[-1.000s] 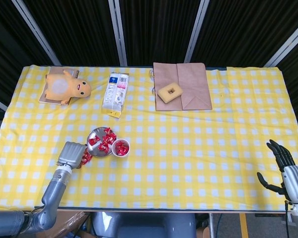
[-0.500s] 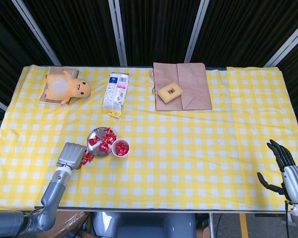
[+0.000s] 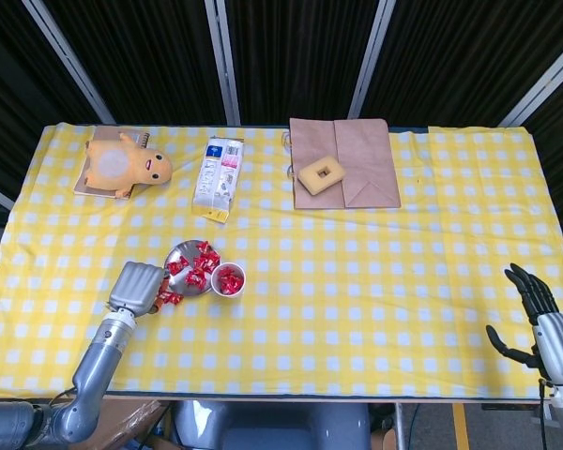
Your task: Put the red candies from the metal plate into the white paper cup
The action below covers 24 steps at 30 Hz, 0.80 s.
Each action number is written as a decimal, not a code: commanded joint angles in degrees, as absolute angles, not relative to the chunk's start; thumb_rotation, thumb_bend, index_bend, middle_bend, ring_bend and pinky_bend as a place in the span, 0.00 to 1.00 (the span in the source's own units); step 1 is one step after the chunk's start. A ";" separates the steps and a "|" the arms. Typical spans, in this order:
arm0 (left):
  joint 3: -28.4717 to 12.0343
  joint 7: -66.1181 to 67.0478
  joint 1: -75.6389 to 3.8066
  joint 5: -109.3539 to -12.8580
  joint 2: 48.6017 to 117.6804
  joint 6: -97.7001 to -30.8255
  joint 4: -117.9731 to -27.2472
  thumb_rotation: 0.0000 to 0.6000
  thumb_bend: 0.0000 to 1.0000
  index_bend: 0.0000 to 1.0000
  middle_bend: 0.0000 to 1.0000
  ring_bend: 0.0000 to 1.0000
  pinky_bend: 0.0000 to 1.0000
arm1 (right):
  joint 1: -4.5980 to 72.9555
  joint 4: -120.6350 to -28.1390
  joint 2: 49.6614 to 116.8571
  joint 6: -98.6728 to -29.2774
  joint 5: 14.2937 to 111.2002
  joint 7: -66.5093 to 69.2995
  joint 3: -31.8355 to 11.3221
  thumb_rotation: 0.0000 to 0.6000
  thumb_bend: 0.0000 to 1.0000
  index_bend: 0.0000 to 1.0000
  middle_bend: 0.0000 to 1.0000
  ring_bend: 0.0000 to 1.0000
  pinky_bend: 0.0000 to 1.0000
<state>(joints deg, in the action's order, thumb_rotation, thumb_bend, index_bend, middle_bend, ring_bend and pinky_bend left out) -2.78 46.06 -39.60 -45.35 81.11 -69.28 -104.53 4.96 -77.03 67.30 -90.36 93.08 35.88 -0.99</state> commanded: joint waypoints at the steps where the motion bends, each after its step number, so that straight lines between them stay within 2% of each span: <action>1: -5.42 44.65 -40.28 -47.99 78.47 -70.74 -108.74 1.00 0.37 0.55 1.00 1.00 0.99 | 4.99 -77.00 67.31 -90.36 93.12 35.88 -0.99 1.00 0.42 0.00 0.00 0.00 0.00; 9: -8.41 46.91 -43.21 -47.52 79.46 -70.78 -110.52 1.00 0.37 0.54 1.00 1.00 0.99 | 4.95 -77.04 67.30 -90.57 93.23 35.94 -0.99 1.00 0.42 0.00 0.00 0.00 0.00; 24: -11.66 54.51 -51.31 -39.96 91.20 -69.61 -103.92 1.00 0.36 0.51 1.00 1.00 0.99 | 4.98 -77.12 67.03 -90.61 93.11 36.96 -1.10 1.00 0.42 0.00 0.00 0.00 0.00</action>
<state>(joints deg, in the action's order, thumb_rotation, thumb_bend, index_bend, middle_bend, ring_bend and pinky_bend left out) -11.23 53.99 -50.59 -40.76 90.41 -69.60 -104.46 4.97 -77.13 67.03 -90.63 93.11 36.95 -1.11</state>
